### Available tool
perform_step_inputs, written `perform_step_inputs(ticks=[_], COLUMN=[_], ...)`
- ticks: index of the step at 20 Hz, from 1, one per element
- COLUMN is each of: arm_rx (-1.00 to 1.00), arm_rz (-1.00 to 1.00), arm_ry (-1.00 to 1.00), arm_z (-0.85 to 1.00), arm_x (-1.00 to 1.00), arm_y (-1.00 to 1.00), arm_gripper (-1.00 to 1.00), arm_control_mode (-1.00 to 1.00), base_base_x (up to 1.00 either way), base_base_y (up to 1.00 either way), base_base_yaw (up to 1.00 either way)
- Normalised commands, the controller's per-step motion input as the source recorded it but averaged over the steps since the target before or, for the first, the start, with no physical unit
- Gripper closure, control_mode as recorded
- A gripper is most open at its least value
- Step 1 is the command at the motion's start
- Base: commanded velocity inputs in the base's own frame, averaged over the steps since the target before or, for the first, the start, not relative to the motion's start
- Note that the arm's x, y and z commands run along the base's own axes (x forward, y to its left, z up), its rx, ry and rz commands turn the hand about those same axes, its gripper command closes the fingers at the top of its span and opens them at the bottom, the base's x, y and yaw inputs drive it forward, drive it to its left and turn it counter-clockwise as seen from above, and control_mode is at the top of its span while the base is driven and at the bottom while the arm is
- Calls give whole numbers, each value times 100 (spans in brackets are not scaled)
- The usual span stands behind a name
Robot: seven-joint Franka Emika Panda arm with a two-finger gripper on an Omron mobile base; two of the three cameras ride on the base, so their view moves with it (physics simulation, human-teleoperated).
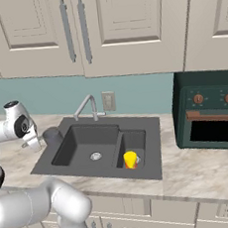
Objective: Move any existing items from the left basin to the right basin for drying. Then move the measuring cup from the counter to the left basin of the sink for washing.
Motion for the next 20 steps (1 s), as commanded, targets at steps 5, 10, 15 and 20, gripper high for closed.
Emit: perform_step_inputs(ticks=[5,10,15,20], arm_rx=[0,0,0,0], arm_rz=[-5,-5,-4,-2], arm_ry=[-5,-2,-1,0], arm_z=[2,0,0,0], arm_x=[0,0,0,0], arm_y=[-50,-50,-46,-44], arm_gripper=[100,100,100,100], arm_control_mode=[-100,-100,-100,-100], base_base_x=[0,0,0,0], base_base_y=[0,0,0,0], base_base_yaw=[0,0,0,0])
